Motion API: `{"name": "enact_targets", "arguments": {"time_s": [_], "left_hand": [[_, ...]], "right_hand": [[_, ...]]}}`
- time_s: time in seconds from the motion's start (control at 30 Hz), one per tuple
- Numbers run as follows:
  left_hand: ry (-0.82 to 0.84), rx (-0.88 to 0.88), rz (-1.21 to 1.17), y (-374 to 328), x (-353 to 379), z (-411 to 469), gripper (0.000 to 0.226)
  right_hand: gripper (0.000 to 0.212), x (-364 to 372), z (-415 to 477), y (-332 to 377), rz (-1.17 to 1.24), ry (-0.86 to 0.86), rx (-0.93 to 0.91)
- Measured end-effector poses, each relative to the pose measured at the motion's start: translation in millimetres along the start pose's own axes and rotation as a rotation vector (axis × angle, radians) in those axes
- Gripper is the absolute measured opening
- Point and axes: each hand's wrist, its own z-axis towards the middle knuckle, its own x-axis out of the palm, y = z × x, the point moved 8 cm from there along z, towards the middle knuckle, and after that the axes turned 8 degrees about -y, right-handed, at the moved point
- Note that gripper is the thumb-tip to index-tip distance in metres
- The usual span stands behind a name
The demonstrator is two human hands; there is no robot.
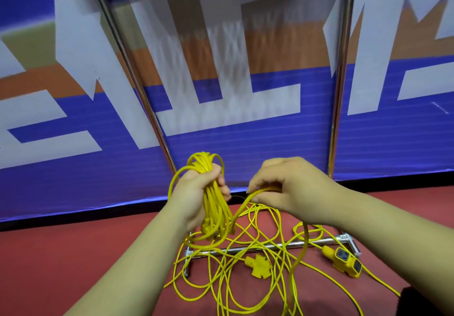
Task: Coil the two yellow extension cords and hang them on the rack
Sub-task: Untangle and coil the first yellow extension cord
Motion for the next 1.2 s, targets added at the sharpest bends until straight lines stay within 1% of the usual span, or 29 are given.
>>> {"name": "enact_targets", "arguments": {"time_s": [0.07, 0.1, 0.2, 0.33, 0.43, 0.53, 0.6, 0.63, 0.73, 0.83, 0.9, 0.93, 1.0, 1.07, 1.13, 1.2], "left_hand": [[0.079, -0.052, 0.114, 13, 14, -6, 0.022], [0.119, -0.079, 0.133, 19, 21, -9, 0.023], [0.221, -0.160, 0.133, 30, 36, -18, 0.024], [0.327, -0.247, 0.071, 34, 52, -27, 0.024], [0.382, -0.287, 0.013, 33, 59, -29, 0.023], [0.493, -0.303, 0.011, 29, 67, -33, 0.034], [0.546, -0.274, 0.115, 26, 71, -36, 0.043], [0.541, -0.258, 0.187, 26, 70, -36, 0.044], [0.473, -0.217, 0.350, 24, 63, -32, 0.028], [0.356, -0.168, 0.350, 11, 49, -24, 0.017], [0.235, -0.121, 0.249, -4, 35, -14, 0.020], [0.166, -0.104, 0.167, -12, 25, -10, 0.020], [0.066, -0.078, 0.029, -23, 9, -4, 0.013], [0.035, -0.077, 0.020, -25, -1, -3, 0.011], [0.043, -0.107, 0.086, -16, -5, -6, 0.014], [0.077, -0.163, 0.130, -3, -2, -11, 0.007]], "right_hand": [[0.012, -9, 1, -7, 0.035, -0.088, 0.084], [0.015, -13, 1, -12, 0.060, -0.113, 0.126], [0.018, -20, 3, -22, 0.137, -0.121, 0.215], [0.019, -24, 5, -37, 0.303, -0.068, 0.330], [0.022, -24, 2, -51, 0.505, -0.032, 0.452], [0.033, -20, -1, -62, 0.618, 0.033, 0.513], [0.033, -12, -3, -67, 0.631, 0.124, 0.507], [0.030, -8, -5, -68, 0.641, 0.181, 0.504], [0.025, 2, -12, -68, 0.685, 0.353, 0.495], [0.025, 11, -17, -71, 0.731, 0.415, 0.496], [0.026, 20, -22, -76, 0.766, 0.403, 0.511], [0.025, 25, -24, -79, 0.790, 0.376, 0.535], [0.025, 33, -28, -83, 0.862, 0.308, 0.612], [0.024, 36, -26, -82, 0.839, 0.250, 0.654], [0.021, 26, -16, -85, 0.759, 0.086, 0.673], [0.017, 6, -6, -86, 0.715, -0.146, 0.678]]}}
